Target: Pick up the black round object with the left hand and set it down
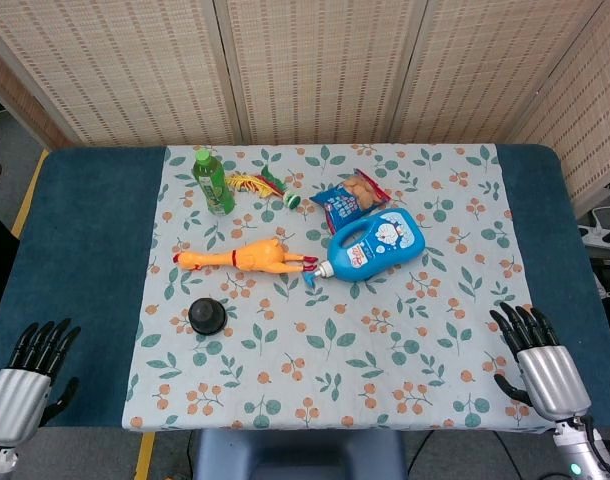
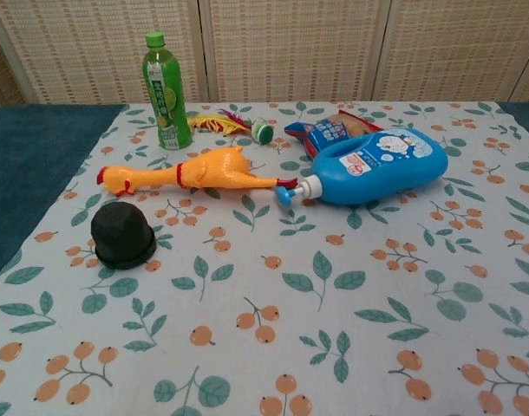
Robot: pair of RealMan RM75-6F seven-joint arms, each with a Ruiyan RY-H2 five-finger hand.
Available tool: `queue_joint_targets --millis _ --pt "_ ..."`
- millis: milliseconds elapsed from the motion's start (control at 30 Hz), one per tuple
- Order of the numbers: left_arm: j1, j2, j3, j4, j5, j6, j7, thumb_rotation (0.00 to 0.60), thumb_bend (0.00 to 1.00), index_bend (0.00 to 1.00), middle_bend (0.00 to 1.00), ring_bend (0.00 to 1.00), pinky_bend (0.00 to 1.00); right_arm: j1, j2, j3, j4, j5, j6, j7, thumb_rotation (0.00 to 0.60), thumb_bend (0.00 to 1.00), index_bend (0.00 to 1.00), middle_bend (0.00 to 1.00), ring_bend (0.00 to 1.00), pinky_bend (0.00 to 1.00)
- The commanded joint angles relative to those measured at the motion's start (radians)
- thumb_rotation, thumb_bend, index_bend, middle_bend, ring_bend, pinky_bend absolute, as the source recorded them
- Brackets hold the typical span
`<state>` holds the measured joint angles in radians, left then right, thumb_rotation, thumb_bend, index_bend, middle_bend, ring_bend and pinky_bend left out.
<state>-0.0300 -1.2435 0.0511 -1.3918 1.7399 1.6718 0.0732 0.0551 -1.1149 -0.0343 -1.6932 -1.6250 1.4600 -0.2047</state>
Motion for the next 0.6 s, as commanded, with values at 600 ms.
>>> queue_joint_targets --millis 600 --pt "-0.318 0.248 -0.029 -0.478 -0.127 -0.577 0.065 0.6 0.32 0.0 0.0 0.0 0.04 0.008 -0.023 -0.022 0.072 -0.11 0.05 0.125 0.6 0.12 0.0 0.0 0.0 0.0"
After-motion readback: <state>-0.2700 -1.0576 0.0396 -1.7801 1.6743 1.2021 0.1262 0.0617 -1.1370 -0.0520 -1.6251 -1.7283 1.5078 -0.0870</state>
